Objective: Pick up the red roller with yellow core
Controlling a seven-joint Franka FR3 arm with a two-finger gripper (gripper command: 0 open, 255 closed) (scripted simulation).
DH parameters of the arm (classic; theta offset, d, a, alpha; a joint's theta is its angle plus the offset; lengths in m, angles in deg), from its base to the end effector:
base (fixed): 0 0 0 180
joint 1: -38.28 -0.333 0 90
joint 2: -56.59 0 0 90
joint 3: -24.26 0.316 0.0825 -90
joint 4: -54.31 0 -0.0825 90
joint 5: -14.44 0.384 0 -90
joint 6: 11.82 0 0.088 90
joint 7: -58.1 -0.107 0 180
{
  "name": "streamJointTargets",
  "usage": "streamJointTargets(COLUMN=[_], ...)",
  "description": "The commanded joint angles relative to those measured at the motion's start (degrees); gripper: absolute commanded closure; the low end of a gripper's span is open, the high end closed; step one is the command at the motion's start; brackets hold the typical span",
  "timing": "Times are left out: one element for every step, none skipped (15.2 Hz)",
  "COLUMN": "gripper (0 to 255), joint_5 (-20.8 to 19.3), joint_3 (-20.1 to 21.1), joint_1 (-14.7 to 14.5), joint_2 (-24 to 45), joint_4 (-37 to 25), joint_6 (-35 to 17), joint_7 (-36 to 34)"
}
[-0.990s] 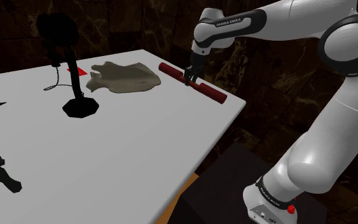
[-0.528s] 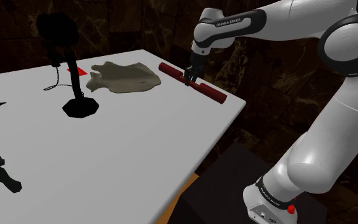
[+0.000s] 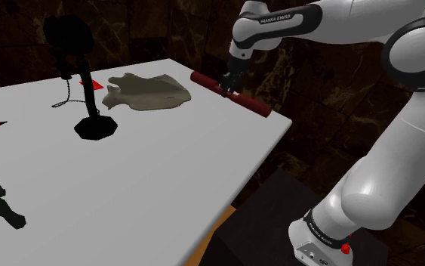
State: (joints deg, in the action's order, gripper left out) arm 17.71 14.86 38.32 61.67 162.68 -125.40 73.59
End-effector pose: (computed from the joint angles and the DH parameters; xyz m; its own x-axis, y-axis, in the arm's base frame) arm 0.5764 -0.0900 0.4572 0.9964 0.0832 0.0132 0.0836 -0.9959 -0.0357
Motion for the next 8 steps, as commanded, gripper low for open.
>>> streamJointTargets(gripper=[255, 255, 255, 255, 255, 255, 255, 255], joint_5=[-0.1, -0.1, -0.2, -0.2, -0.2, -0.3, -0.3, -0.3], joint_3=[0.0, 0.0, 0.0, 0.0, 0.0, 0.0, 0.0, 0.0], joint_1=[-0.1, -0.1, -0.1, -0.1, -0.1, -0.1, -0.1, -0.1], joint_2=[-0.2, -0.4, -0.5, -0.6, -0.8, -0.9, -1.0, -1.0], joint_4=[-1.4, -2.0, -2.6, -3.2, -3.8, -4.5, -5.1, -5.8], joint_6=[1.5, 2.3, 3.0, 3.8, 4.5, 5.3, 6.0, 6.7], joint_7=[-0.2, -0.3, -0.3, -0.4, -0.4, -0.4, -0.5, -0.5])
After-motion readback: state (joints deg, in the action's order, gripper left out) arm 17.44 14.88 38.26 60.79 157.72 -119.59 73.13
